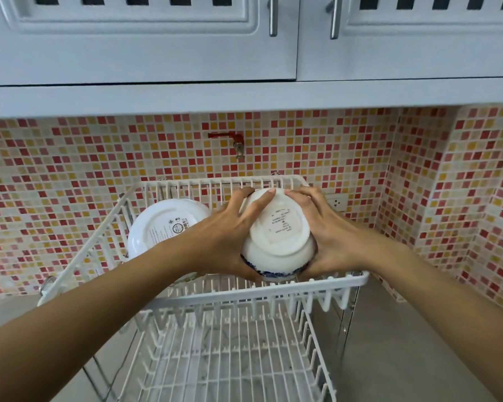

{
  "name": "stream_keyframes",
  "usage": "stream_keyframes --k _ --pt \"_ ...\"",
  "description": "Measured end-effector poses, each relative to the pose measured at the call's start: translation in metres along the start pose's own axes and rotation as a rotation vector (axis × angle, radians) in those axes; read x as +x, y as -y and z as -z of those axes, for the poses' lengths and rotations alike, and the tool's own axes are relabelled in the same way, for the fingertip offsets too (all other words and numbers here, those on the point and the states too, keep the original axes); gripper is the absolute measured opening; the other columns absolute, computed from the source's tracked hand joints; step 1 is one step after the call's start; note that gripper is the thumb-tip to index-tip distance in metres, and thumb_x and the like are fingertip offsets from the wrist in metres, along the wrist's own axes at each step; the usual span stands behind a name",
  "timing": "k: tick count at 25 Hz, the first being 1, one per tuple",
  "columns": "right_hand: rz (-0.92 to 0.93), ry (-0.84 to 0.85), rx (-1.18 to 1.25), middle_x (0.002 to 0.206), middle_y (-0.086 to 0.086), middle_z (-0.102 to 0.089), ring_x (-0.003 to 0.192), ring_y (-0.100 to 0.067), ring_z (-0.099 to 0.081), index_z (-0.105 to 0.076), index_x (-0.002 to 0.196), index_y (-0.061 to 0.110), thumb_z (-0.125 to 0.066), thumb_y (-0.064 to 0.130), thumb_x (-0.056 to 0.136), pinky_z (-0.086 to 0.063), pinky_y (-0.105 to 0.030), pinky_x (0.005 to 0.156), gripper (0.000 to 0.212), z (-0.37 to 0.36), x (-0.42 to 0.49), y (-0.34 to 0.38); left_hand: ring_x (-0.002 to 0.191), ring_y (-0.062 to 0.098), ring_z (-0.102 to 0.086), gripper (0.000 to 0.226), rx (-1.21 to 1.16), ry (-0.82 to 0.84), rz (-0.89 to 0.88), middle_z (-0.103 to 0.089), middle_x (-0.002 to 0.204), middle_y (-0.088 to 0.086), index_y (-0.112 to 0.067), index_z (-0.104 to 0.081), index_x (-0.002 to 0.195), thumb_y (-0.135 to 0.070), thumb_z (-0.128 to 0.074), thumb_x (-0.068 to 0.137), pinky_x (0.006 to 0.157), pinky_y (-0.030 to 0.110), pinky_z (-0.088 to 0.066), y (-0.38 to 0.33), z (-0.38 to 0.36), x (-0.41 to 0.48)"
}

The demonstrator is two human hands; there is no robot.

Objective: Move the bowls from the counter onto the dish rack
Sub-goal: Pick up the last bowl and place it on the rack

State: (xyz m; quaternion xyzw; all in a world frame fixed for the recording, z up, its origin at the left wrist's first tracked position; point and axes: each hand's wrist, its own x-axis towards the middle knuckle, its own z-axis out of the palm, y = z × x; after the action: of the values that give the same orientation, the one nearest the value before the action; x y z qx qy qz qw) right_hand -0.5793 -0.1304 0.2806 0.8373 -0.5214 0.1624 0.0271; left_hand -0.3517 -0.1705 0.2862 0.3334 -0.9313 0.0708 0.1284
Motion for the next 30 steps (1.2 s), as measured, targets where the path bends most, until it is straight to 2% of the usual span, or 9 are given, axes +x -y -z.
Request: stream_keyframes --k 3,7,10,12,15,20,25,30 --pt "-0.011 0.006 0.006 0.14 0.008 -0.003 0.134 -0.024 -0.024 0.008 0.141 0.037 -0.082 0.055 0.049 -0.039 -0.044 0.107 0.13 0.002 -0.002 0.002 0.143 0.03 -0.022 0.138 0.009 0.01 0.005 0.006 0.155 0.0 -0.035 0.025 0.144 -0.065 -0.077 0.055 0.115 0.04 -0.031 -0.003 0.0 0.0" --pt "-0.039 0.035 0.014 0.145 0.013 0.004 0.139 -0.022 -0.016 0.012 0.143 0.034 -0.084 0.053 0.05 -0.033 -0.043 0.112 0.135 0.004 -0.003 0.005 0.148 0.028 0.0 0.139 -0.021 0.06 0.03 0.022 0.157 0.003 -0.03 0.032 0.143 -0.059 -0.077 0.061 0.117 0.036 -0.019 -0.007 0.003 -0.001" --pt "-0.043 0.084 0.046 0.15 0.017 0.017 0.145 -0.014 0.007 0.019 0.142 0.039 -0.081 0.06 0.052 -0.017 -0.043 0.119 0.136 0.005 -0.002 0.004 0.146 0.023 0.021 0.135 -0.061 0.133 0.047 0.035 0.154 0.001 -0.033 0.038 0.138 -0.064 -0.071 0.064 0.122 0.042 -0.005 -0.007 0.012 -0.003" --pt "-0.048 0.108 0.071 0.151 0.02 0.023 0.144 -0.008 0.016 0.022 0.141 0.041 -0.076 0.068 0.052 -0.006 -0.039 0.12 0.135 0.006 -0.002 0.004 0.145 0.019 0.024 0.129 -0.114 0.134 0.106 0.039 0.152 -0.005 -0.034 0.036 0.139 -0.066 -0.067 0.067 0.12 0.043 0.001 -0.004 0.026 -0.006" --pt "-0.055 0.112 0.085 0.151 0.024 0.025 0.139 0.0 0.021 0.023 0.142 0.039 -0.073 0.071 0.05 0.002 -0.034 0.117 0.137 0.009 0.0 0.008 0.147 0.02 0.014 0.118 -0.036 0.118 0.242 0.031 0.155 -0.006 -0.031 0.022 0.147 -0.066 -0.061 0.071 0.117 0.04 -0.002 0.011 0.056 -0.017" --pt "-0.077 0.097 0.065 0.152 0.026 0.014 0.134 0.007 0.009 0.014 0.145 0.037 -0.079 0.066 0.049 -0.003 -0.032 0.115 0.137 0.01 0.008 0.016 0.148 0.032 0.002 0.116 0.131 0.293 0.431 0.011 0.161 -0.001 -0.033 0.006 0.15 -0.071 -0.064 0.065 0.116 0.057 -0.015 0.033 0.062 -0.043" --pt "-0.063 0.097 0.056 0.152 0.026 0.01 0.131 0.009 0.006 0.01 0.145 0.038 -0.081 0.063 0.049 -0.003 -0.026 0.111 0.135 0.011 0.01 0.017 0.14 0.027 -0.027 0.105 0.124 0.241 0.397 -0.02 0.156 -0.001 -0.028 -0.014 0.148 -0.061 -0.071 0.067 0.109 0.046 -0.033 0.036 0.057 -0.051" --pt "-0.069 0.121 0.055 0.151 0.027 0.017 0.132 0.01 0.013 0.015 0.145 0.039 -0.079 0.064 0.051 -0.002 -0.027 0.111 0.136 0.012 0.008 0.016 0.131 0.02 -0.037 0.094 0.052 0.305 0.355 -0.03 0.149 -0.007 -0.033 -0.023 0.142 -0.05 -0.077 0.067 0.101 0.039 -0.04 0.04 0.068 -0.051"
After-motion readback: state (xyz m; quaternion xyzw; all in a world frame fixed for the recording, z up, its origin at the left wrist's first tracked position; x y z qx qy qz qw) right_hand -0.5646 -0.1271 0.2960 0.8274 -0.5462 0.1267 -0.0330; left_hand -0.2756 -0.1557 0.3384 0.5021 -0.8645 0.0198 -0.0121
